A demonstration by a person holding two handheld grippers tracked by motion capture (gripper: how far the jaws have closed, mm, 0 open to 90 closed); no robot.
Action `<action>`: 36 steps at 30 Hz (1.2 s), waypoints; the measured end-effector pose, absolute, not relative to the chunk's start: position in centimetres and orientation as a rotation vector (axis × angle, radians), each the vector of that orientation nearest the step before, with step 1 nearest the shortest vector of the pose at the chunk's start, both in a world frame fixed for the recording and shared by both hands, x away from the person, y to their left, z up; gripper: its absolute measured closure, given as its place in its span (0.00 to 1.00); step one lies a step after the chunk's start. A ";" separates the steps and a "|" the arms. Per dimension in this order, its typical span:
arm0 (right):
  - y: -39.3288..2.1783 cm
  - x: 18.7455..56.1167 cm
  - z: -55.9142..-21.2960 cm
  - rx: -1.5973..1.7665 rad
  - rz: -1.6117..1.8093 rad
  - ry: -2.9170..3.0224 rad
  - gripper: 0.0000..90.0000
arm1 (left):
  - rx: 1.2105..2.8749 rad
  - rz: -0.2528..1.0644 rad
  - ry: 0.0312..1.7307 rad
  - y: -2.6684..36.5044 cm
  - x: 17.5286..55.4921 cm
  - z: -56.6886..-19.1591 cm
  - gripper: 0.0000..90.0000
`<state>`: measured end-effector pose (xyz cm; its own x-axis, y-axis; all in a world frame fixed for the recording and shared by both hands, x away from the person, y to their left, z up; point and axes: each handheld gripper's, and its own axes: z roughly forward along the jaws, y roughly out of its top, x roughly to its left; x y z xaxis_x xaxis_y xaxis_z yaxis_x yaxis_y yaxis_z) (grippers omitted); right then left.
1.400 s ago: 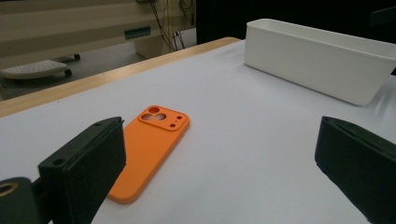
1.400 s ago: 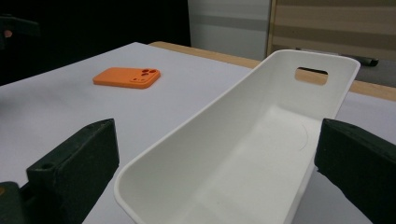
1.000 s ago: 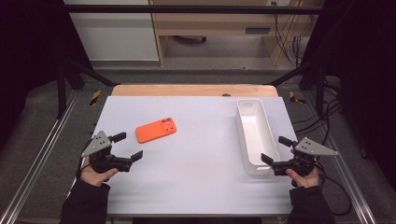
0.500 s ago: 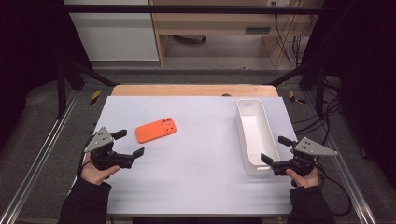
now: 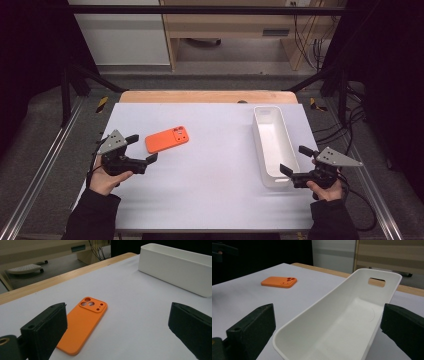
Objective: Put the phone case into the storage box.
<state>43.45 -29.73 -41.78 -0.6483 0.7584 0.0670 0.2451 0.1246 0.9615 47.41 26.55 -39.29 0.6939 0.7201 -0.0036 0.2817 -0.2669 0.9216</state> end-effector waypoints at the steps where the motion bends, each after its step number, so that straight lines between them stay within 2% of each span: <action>1: -29.8 43.5 -41.8 0.965 1.543 1.965 0.00 | 1.845 0.518 0.787 26.6 47.4 -39.3 0.02; 19: -29.7 43.5 -41.8 0.971 1.531 1.971 0.00 | 1.900 0.505 0.878 26.1 51.2 -39.9 0.02; 36: -29.7 43.5 -41.8 0.969 1.535 1.969 0.00 | 1.931 0.540 0.961 26.2 54.2 -39.3 0.08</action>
<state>43.49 -29.71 -41.81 -0.6467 0.7601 0.0640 0.2477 0.1300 0.9601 54.22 26.23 -39.31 0.6048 0.7964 -0.0043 0.4107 -0.3073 0.8584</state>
